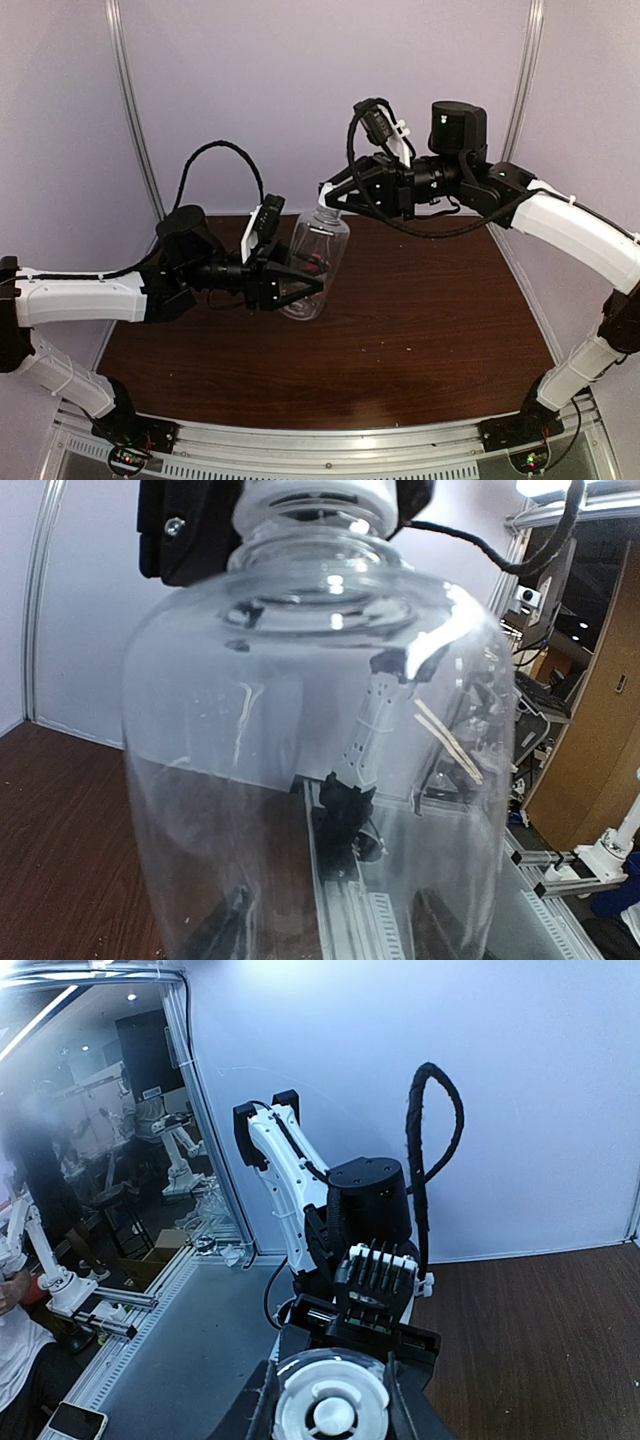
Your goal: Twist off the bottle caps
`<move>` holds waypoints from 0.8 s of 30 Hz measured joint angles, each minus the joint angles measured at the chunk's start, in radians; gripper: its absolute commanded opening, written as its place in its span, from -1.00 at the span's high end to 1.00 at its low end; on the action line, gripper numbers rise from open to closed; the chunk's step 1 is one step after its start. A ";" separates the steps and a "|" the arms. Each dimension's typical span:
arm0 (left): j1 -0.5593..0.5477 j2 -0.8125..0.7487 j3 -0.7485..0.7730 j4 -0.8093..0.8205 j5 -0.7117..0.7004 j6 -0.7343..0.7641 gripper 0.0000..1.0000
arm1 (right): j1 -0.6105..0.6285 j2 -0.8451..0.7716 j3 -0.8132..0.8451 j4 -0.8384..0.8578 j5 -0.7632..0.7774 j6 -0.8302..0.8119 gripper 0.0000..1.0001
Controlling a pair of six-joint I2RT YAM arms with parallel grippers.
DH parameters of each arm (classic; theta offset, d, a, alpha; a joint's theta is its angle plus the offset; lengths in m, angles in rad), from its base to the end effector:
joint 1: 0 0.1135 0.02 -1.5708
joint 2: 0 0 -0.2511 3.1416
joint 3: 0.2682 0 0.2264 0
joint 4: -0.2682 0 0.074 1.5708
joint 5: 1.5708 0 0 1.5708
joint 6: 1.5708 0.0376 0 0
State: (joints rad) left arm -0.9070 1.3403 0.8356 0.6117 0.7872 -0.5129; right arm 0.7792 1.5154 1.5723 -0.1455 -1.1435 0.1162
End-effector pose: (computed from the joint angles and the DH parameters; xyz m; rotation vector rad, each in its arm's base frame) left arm 0.1532 -0.2391 0.3157 1.0357 1.4203 -1.6602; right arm 0.1964 0.2421 0.4286 -1.4253 1.2180 1.5771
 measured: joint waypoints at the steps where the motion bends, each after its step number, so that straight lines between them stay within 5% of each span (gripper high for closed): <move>1: 0.000 0.000 0.000 0.002 0.000 -0.002 0.07 | 0.000 0.000 0.003 -0.004 0.001 -0.002 0.45; 24: 0.000 0.007 0.000 0.051 -0.105 0.026 0.07 | 0.000 -0.007 0.013 -0.098 0.125 -0.001 -0.55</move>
State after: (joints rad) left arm -0.9070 1.3472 0.8360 0.6632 0.6827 -0.4870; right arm 0.7788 1.5085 1.5852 -0.2440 -1.0183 0.1150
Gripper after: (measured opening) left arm 0.529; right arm 0.696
